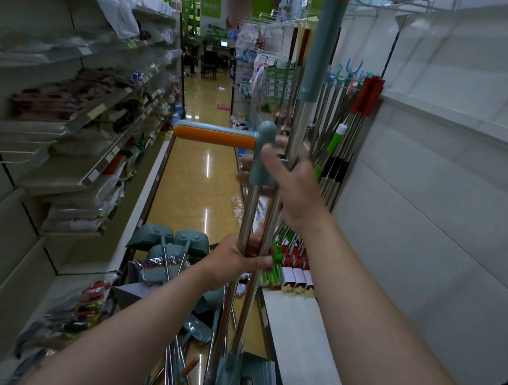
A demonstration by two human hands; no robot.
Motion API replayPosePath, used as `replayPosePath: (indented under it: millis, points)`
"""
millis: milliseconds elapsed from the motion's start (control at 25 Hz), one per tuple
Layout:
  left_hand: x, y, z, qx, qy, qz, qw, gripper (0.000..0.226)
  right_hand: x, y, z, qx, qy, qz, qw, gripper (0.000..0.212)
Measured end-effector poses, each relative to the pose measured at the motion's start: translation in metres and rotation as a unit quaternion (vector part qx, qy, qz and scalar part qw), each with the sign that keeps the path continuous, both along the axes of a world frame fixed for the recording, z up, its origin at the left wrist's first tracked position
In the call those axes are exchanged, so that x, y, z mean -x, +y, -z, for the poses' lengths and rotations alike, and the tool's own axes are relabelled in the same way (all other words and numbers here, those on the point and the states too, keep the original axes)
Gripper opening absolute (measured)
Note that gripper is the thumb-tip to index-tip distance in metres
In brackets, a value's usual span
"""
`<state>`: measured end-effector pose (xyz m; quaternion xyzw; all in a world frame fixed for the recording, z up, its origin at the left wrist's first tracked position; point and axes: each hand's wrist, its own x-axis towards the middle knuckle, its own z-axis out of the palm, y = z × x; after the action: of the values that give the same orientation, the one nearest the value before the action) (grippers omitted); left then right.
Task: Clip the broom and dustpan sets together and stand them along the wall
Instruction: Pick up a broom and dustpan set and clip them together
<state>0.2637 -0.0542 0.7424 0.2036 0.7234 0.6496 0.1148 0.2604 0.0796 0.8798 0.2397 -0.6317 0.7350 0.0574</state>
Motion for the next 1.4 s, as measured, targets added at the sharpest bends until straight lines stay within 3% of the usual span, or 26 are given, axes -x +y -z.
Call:
replayPosePath:
  millis: [80, 160, 240, 360, 440, 560, 680, 760, 920, 1000, 1080, 1200, 1400]
  points:
    - [0.000, 0.001, 0.001, 0.002, 0.002, 0.005, 1.000, 0.011, -0.003, 0.004, 0.013, -0.025, -0.079, -0.064, 0.994, 0.047]
    - [-0.001, 0.005, -0.001, 0.015, 0.004, 0.002, 1.000, 0.009, -0.003, 0.002, 0.015, -0.006, -0.095, -0.061, 0.994, 0.037]
    - [0.000, 0.010, -0.001, 0.018, 0.008, -0.014, 1.000, 0.014, -0.005, -0.005, 0.011, 0.019, -0.091, -0.004, 0.996, 0.022]
    - [-0.003, 0.019, 0.001, -0.002, 0.005, -0.057, 0.998, 0.012, -0.009, -0.019, 0.014, 0.040, -0.053, 0.066, 0.996, 0.017]
    - [-0.002, 0.025, 0.003, -0.003, -0.003, -0.087, 0.996, 0.030, -0.011, -0.022, 0.019, 0.050, -0.037, 0.080, 0.995, 0.023]
    - [-0.001, 0.029, 0.006, -0.012, -0.005, -0.114, 0.993, 0.021, -0.013, -0.015, 0.022, 0.042, -0.030, 0.048, 0.998, 0.024]
    - [-0.004, 0.030, 0.008, -0.018, -0.006, -0.110, 0.994, 0.010, -0.020, -0.001, 0.036, -0.022, -0.036, 0.041, 0.998, 0.010]
    - [-0.006, 0.032, 0.008, -0.030, -0.004, -0.104, 0.994, 0.011, -0.024, 0.006, 0.051, -0.115, -0.060, 0.078, 0.988, 0.012]
    - [0.000, 0.036, 0.017, -0.027, -0.010, -0.071, 0.997, 0.017, -0.030, 0.024, 0.080, -0.372, -0.055, 0.175, 0.910, 0.034]
    - [-0.002, 0.038, 0.023, -0.019, -0.012, -0.057, 0.998, 0.017, -0.037, 0.032, 0.087, -0.435, -0.027, 0.212, 0.875, 0.035]
    - [-0.007, 0.041, 0.028, -0.021, -0.007, -0.030, 0.999, 0.015, -0.048, 0.041, 0.090, -0.460, -0.016, 0.244, 0.853, 0.028]
    - [-0.017, 0.048, 0.038, -0.022, -0.009, 0.022, 0.999, 0.012, -0.059, 0.059, 0.087, -0.487, -0.017, 0.216, 0.846, 0.017]
    - [-0.013, 0.074, 0.049, -0.016, -0.014, 0.074, 0.997, 0.019, -0.063, 0.090, 0.099, -0.469, -0.038, 0.216, 0.855, 0.031]
